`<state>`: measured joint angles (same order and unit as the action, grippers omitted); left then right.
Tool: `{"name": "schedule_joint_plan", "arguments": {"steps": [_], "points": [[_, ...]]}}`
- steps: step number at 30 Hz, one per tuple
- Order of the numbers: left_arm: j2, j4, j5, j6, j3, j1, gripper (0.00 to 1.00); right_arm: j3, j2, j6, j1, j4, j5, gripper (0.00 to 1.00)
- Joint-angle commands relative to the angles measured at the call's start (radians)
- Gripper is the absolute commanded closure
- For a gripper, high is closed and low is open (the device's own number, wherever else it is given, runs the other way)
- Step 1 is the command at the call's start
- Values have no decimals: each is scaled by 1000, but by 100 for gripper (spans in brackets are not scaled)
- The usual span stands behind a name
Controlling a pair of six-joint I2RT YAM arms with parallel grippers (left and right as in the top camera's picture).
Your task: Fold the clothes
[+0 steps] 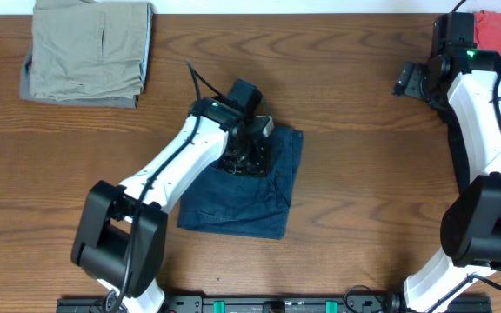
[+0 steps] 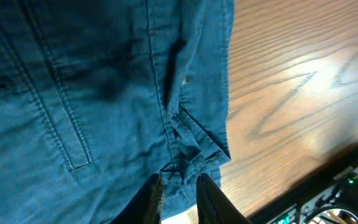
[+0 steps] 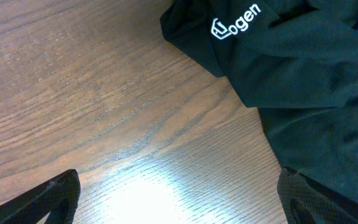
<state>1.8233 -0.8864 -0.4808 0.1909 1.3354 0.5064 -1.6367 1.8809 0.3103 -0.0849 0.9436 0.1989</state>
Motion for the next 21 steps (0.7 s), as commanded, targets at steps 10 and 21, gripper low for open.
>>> {"name": "schedule_joint_plan", "arguments": {"steps": [10, 21], "points": [[162, 27, 29, 59, -11, 110, 80, -5, 6, 14, 0, -1, 10, 1], [213, 63, 18, 77, -11, 188, 91, -5, 6, 14, 0, -1, 10, 1]]}}
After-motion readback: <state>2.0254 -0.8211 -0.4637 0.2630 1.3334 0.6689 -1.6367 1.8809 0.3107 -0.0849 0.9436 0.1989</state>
